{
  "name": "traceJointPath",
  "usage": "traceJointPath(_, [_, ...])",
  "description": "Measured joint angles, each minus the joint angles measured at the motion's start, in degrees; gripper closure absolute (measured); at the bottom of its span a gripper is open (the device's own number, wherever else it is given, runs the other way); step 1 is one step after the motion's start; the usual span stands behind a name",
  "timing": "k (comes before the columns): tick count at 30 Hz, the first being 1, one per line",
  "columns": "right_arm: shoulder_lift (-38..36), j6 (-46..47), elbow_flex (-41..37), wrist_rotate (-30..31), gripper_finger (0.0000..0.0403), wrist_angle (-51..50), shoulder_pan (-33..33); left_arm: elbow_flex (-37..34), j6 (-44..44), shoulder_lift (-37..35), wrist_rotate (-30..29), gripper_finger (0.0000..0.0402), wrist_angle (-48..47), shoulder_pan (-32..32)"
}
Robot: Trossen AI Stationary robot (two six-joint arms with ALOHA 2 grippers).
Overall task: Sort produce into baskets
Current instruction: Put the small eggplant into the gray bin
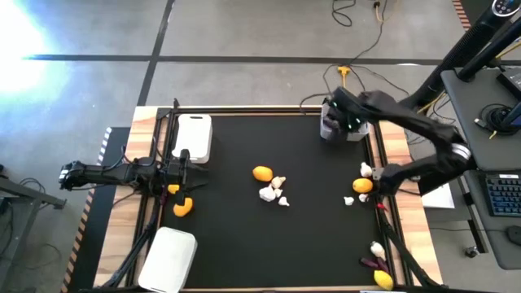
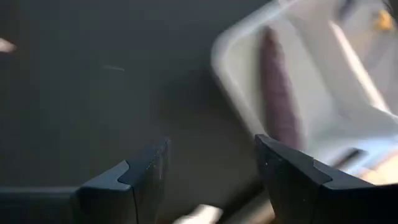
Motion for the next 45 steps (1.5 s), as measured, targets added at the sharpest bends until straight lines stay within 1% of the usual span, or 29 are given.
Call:
traceJointPath(5, [-8.35,13.96,-3.77,0.66,0.0192,2.37,14.55,0.02,-0.01,-0.01,-0.01,0.0212,0.01,-0.01])
traceJointPath(8, [-10.5,22.97,-6.56,0.72,0.0197,4.18,24.43,0.02,-0.01,-0.01,0.0,0.0212,0.0,0.0])
traceJointPath(11, [-10.74,30.39,-8.92,0.59,0.02,5.58,33.66,0.02,0.0,0.0,0.0,0.0212,0.02,-0.02])
traceJointPath(15, [-8.61,39.94,-10.58,0.58,0.02,5.61,44.2,0.02,0.0,0.0,-0.01,0.0212,0.01,-0.01])
traceJointPath(19, [-4.58,49.64,-10.92,0.57,0.02,6.36,54.33,0.02,-0.02,-0.02,0.0,0.0212,0.02,-0.02])
traceJointPath(24, [2.83,58.41,-7.91,0.49,0.02,6.47,64.75,0.02,-0.01,-0.01,0.0,0.0212,0.02,-0.01])
traceJointPath(27, [7.77,62.31,-4.83,-0.33,0.02,6.46,69.39,0.02,0.0,0.0,-0.01,0.0212,0.02,0.0])
traceJointPath(30, [12.73,64.82,-1.31,-3.46,0.02,6.42,72.47,0.02,0.0,0.0,-0.01,0.0212,0.02,-0.01])
traceJointPath(34, [19.21,67.94,3.17,-6.87,0.02,6.42,75.77,0.02,0.0,-0.02,0.0,0.0212,0.02,0.0])
traceJointPath(41, [28.98,70.57,9.84,-11.68,0.02,4.65,81.2,0.02,0.0,-0.02,-0.02,0.0212,0.02,0.0])
traceJointPath(45, [32.72,75.97,12.41,-16.59,0.02,4.59,83.4,0.02,0.0,-0.02,-0.01,0.0212,0.02,0.0])
